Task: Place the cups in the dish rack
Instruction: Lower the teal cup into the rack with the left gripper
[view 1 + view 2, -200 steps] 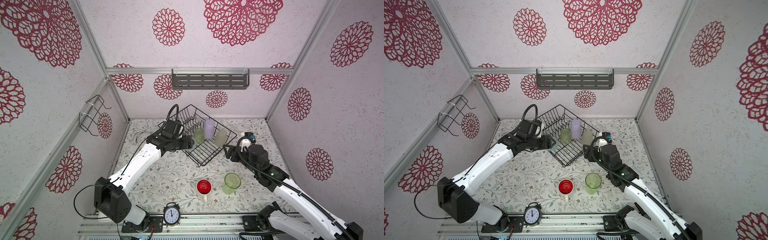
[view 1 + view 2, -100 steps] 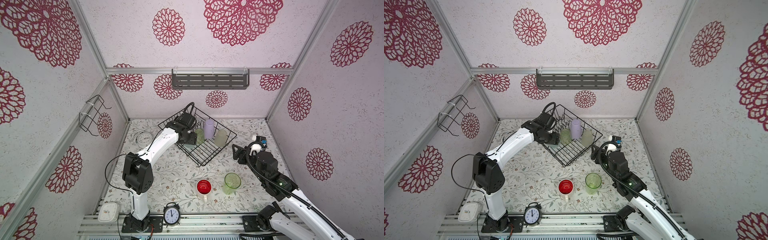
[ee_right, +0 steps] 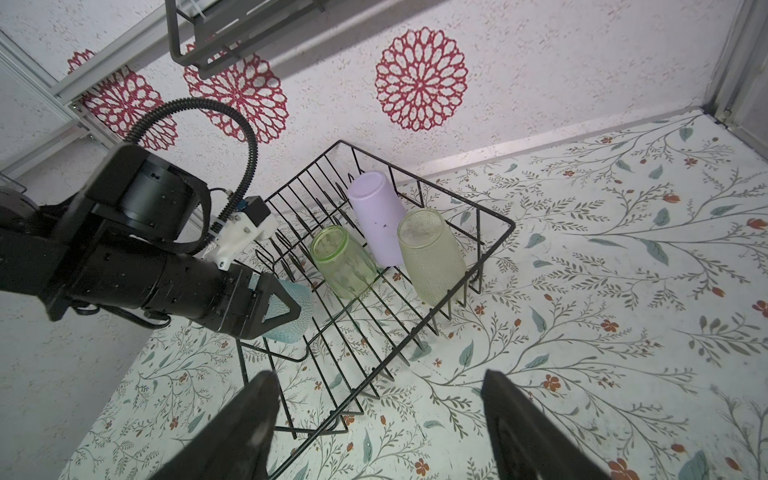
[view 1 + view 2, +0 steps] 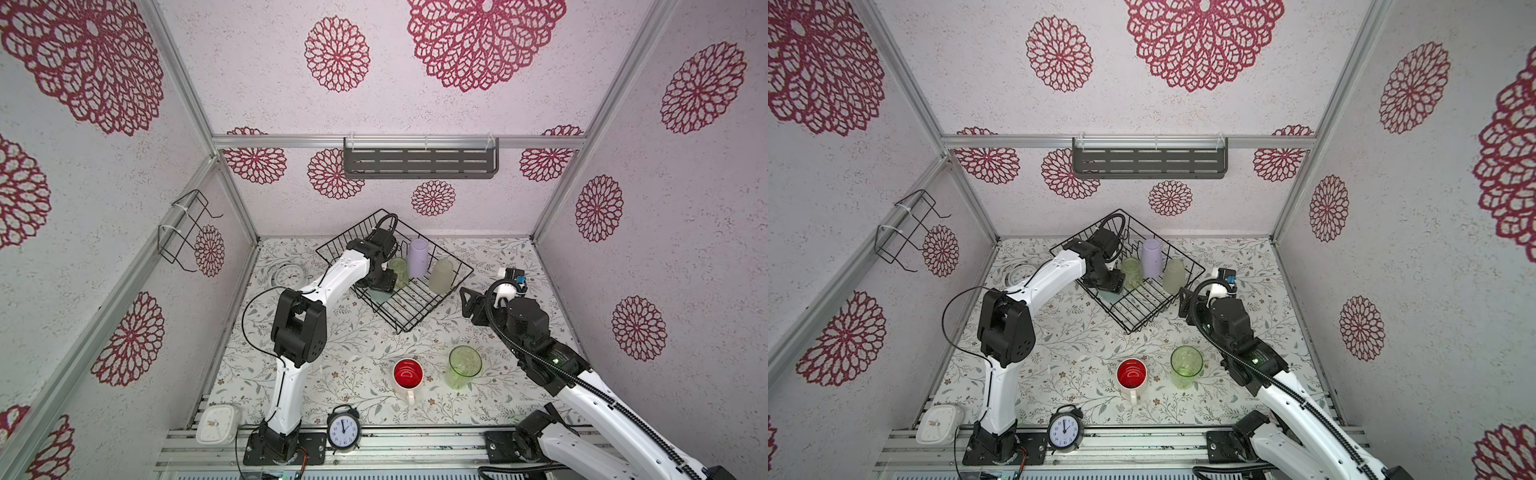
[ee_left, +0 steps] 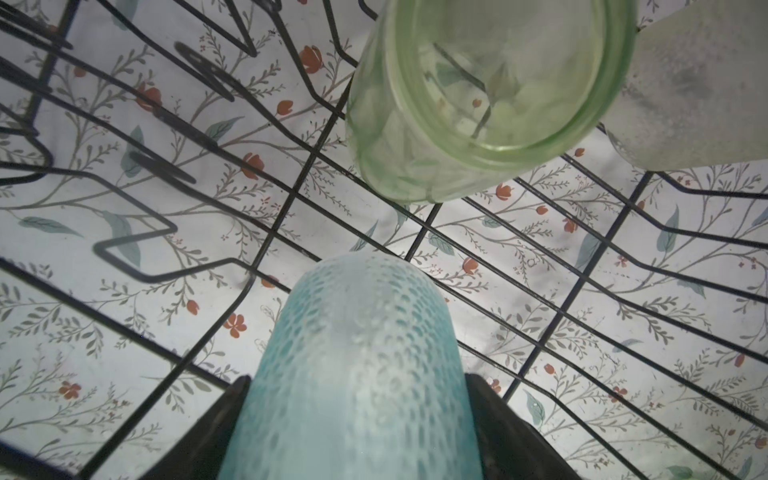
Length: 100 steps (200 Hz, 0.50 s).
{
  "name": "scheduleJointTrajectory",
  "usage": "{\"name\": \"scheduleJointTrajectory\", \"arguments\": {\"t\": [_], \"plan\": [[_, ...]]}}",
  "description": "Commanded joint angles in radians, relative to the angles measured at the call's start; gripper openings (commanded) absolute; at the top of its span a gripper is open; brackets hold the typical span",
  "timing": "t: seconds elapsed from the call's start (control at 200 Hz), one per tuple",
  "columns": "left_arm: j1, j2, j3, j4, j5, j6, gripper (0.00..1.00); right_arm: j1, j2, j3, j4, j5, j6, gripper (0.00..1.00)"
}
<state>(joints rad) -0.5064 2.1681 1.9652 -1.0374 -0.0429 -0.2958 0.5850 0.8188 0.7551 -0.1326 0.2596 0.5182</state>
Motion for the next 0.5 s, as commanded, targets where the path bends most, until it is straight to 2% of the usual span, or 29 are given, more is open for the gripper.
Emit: {"name": "scheduleJointTrajectory", "arguments": {"t": [0.0, 0.355, 0.495], "plan": [[0.01, 0.036, 0.044, -0.006, 0.035, 0.043, 0.72, -0.005, -0.005, 0.039, 0.025, 0.0, -0.002, 0.8], [0.035, 0.127, 0.124, -0.051, 0.067, 0.06, 0.72, -0.005, 0.012, 0.04, 0.035, -0.005, 0.006, 0.8], [0.035, 0.135, 0.122, -0.055, 0.063, 0.057, 0.76, -0.005, 0.025, 0.038, 0.034, -0.014, 0.011, 0.8]]}}
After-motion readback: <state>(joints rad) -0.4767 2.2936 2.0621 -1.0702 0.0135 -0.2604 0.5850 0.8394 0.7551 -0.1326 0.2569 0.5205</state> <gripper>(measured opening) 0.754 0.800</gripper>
